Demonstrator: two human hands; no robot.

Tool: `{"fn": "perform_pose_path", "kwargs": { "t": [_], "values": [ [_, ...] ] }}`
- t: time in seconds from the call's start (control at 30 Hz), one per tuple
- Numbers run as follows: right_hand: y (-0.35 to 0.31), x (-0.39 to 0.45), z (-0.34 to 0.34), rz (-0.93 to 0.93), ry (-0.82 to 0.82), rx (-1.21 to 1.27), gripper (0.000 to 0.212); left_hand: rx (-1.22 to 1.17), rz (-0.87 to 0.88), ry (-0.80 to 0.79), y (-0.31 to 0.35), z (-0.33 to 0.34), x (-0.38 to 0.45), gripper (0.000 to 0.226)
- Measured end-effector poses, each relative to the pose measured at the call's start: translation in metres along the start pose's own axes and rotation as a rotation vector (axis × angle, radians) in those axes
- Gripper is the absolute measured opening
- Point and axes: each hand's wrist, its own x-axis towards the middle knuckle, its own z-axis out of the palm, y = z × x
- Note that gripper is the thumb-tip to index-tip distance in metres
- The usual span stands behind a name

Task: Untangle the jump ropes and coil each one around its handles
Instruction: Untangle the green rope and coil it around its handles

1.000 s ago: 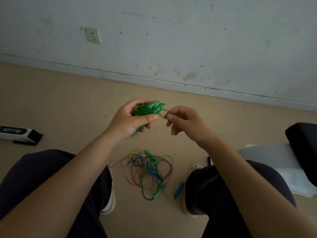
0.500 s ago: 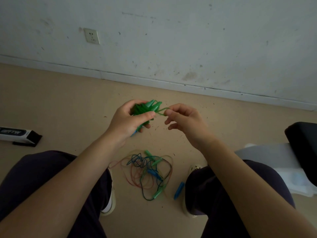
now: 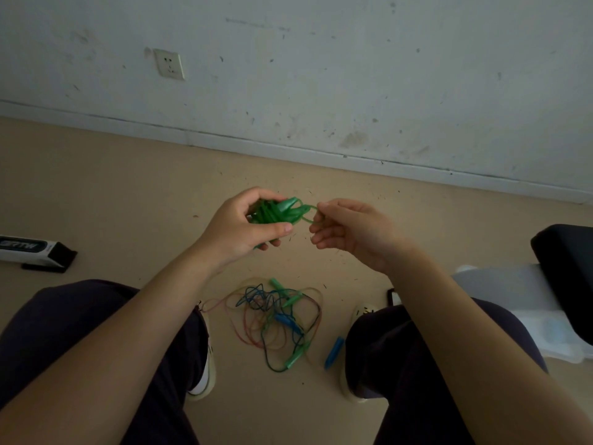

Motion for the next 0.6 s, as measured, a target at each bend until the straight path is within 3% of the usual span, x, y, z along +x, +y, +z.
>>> {"fn": "perform_pose_path", "kwargs": {
  "t": [0.13,0.23,0.37,0.6],
  "values": [
    [-0.0012,-0.0004,-0.0058,0.055,-0.018,-0.015,0.019,0.108,0.015,-0.055,0.0013,-0.0057,0.0001,0.041],
    [-0.0010,-0.0018,-0.0078,0.147,-0.118,-0.054,0.029,0.132,0.012,-0.086,0.0027,-0.0074,-0.0008,0.039],
    [0.0010,-0.0038,-0.0054,0.202,-0.225,-0.125,0.023,0.121,-0.003,-0.073,0.0053,-0.0044,-0.0024,0.033],
    [-0.0009,-0.0020,-0.0051,0.137,-0.135,-0.129,0.017,0.108,-0.028,-0.075,0.0071,-0.0060,-0.0020,0.036]
  ]
}}
